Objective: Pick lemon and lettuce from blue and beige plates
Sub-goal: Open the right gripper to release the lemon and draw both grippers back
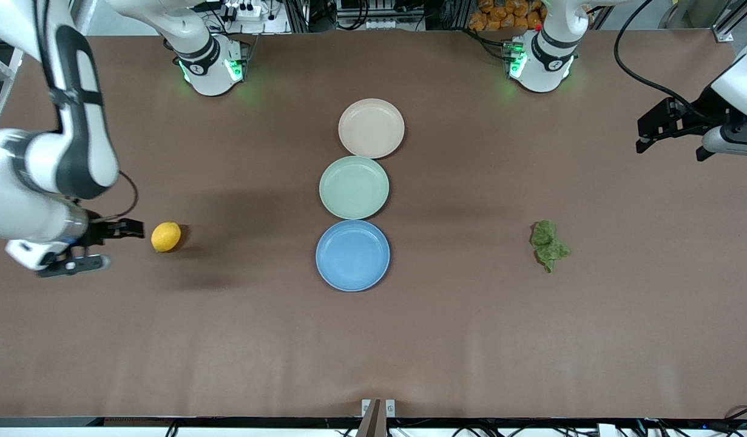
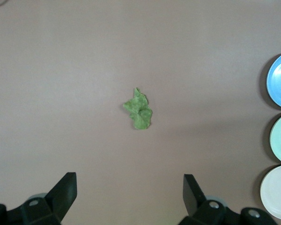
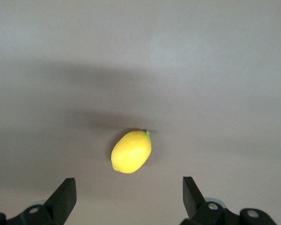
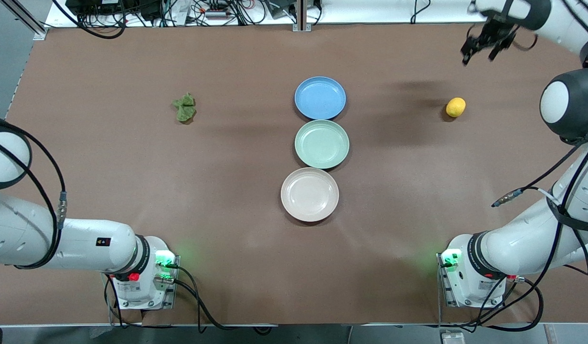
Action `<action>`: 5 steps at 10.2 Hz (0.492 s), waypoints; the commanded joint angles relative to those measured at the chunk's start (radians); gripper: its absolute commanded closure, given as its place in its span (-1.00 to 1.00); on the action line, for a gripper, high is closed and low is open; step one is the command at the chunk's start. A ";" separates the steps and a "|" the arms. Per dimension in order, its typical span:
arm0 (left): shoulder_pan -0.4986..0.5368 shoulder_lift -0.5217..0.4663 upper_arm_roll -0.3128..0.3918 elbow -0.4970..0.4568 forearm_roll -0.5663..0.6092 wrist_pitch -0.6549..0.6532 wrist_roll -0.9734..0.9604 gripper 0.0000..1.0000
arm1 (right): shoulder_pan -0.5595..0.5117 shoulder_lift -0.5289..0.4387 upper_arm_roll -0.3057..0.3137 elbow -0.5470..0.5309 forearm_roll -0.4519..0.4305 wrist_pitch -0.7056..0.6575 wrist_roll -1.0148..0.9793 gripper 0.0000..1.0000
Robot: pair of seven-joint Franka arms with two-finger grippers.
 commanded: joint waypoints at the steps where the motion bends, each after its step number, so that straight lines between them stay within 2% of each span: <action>1: -0.020 0.009 0.014 0.025 -0.024 -0.045 -0.063 -1.00 | -0.032 -0.016 0.010 0.159 -0.020 -0.139 -0.011 -1.00; 2: -0.017 0.009 0.019 0.025 -0.024 -0.047 -0.046 -1.00 | -0.032 -0.030 0.010 0.216 -0.024 -0.210 0.000 -1.00; 4: -0.018 0.010 0.030 0.030 -0.021 -0.063 0.018 -1.00 | -0.029 -0.075 0.022 0.264 -0.082 -0.286 0.011 -1.00; 5: -0.017 0.009 0.031 0.033 -0.020 -0.063 0.031 -1.00 | -0.032 -0.088 0.050 0.295 -0.097 -0.354 0.038 -1.00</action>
